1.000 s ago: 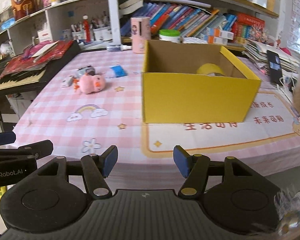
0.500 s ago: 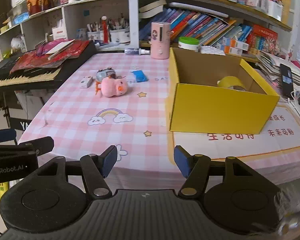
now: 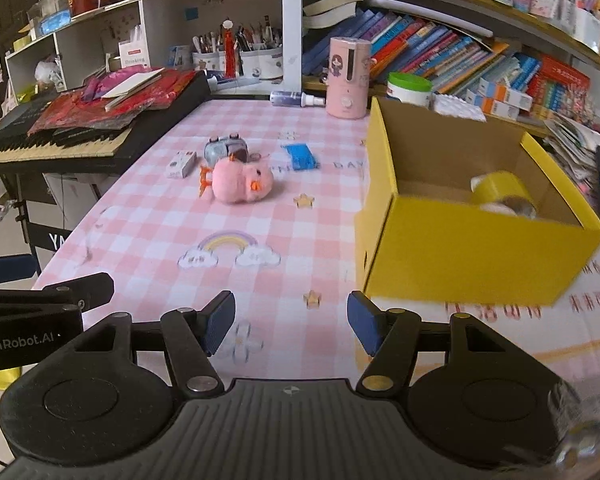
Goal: Organize objects
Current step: 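Reach the left gripper to the pink plush chick and grasp it while the right reaches toward the blue block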
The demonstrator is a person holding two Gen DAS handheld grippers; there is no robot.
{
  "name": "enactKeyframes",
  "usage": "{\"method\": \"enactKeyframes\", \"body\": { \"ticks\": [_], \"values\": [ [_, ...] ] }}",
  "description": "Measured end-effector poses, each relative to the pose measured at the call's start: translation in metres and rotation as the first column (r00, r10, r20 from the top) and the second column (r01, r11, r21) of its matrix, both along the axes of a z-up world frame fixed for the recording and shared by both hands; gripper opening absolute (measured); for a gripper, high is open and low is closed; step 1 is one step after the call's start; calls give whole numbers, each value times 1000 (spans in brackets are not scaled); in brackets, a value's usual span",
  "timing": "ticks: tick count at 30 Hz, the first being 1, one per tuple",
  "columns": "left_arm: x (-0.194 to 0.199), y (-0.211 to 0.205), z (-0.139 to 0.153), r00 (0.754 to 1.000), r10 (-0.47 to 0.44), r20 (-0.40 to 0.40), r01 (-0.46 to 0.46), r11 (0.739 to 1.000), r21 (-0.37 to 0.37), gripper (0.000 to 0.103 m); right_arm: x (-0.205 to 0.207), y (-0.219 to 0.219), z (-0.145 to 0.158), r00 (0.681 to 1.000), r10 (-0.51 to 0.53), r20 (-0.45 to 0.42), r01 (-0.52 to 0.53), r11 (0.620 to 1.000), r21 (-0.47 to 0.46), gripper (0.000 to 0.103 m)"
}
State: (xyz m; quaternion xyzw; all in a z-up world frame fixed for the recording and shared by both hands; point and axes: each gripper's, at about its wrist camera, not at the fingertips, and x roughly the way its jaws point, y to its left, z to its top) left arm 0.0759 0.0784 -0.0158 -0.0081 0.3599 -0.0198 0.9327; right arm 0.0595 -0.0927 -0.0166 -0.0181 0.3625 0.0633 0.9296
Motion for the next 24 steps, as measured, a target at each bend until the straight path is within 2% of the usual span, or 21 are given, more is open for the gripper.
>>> {"method": "enactKeyframes", "body": {
  "ticks": [6,12,20,24],
  "values": [
    [37,-10,-4,999,30,-23,-29,999,12,87,43,-4,6,999,40,36,-40,999,5,58],
    [73,-23,-7,998,36,-44,-36,999,19,87,85,-10,24,988,63,138,-65,998,11,58],
    [130,-42,-19,1000,23,-21,-23,1000,-1,87,150,-19,37,991,63,116,-73,994,85,58],
    [157,-51,-32,999,40,-22,-40,999,-21,96,172,-19,40,990,74,116,-84,993,84,58]
  ]
}}
